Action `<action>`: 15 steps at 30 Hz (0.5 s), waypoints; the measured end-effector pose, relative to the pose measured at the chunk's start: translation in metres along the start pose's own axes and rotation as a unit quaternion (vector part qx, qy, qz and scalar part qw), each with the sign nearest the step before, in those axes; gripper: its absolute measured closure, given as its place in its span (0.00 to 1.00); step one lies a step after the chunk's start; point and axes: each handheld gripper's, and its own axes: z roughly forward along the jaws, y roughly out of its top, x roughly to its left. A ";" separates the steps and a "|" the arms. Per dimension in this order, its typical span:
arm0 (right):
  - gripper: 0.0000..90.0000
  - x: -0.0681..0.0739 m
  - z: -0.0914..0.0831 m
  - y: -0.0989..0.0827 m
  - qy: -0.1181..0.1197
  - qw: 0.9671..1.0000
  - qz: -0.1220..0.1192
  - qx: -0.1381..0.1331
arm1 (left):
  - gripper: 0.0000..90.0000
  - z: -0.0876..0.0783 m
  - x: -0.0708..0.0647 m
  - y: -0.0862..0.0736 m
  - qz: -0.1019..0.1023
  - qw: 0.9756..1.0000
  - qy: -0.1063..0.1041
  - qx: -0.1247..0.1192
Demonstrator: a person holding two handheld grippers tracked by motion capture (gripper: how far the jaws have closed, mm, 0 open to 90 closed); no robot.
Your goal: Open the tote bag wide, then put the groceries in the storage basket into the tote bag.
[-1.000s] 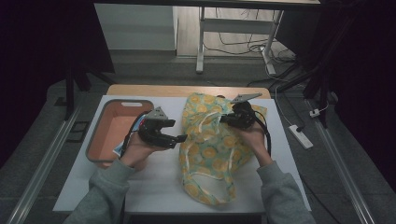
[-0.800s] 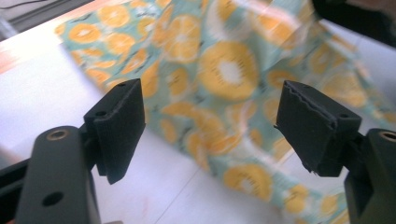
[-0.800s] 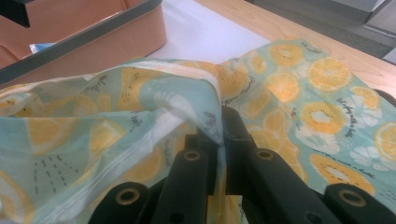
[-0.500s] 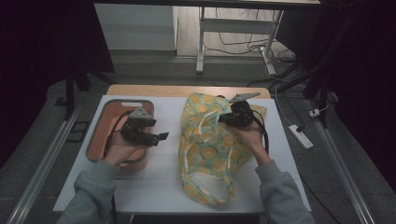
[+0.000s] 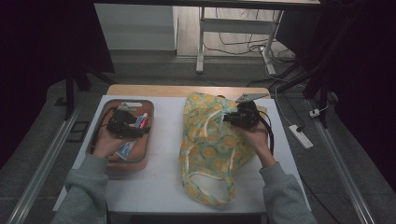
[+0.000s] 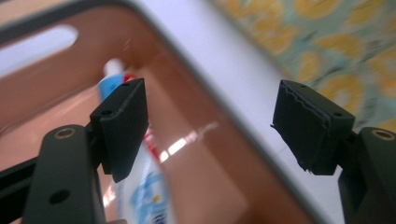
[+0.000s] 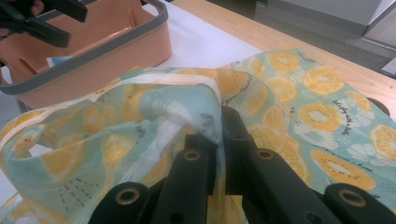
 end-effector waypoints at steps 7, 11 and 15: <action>0.99 0.002 0.003 -0.002 0.000 1.000 -0.005 0.005 | 0.30 0.009 0.027 -0.009 -0.036 0.999 0.009 0.017; 0.99 0.001 0.003 -0.004 -0.004 1.000 -0.007 0.006 | 0.30 0.015 0.034 -0.011 -0.045 0.999 0.008 0.023; 0.99 0.000 0.005 -0.005 -0.005 1.000 -0.006 0.008 | 0.30 0.022 0.038 -0.011 -0.050 0.998 0.014 0.032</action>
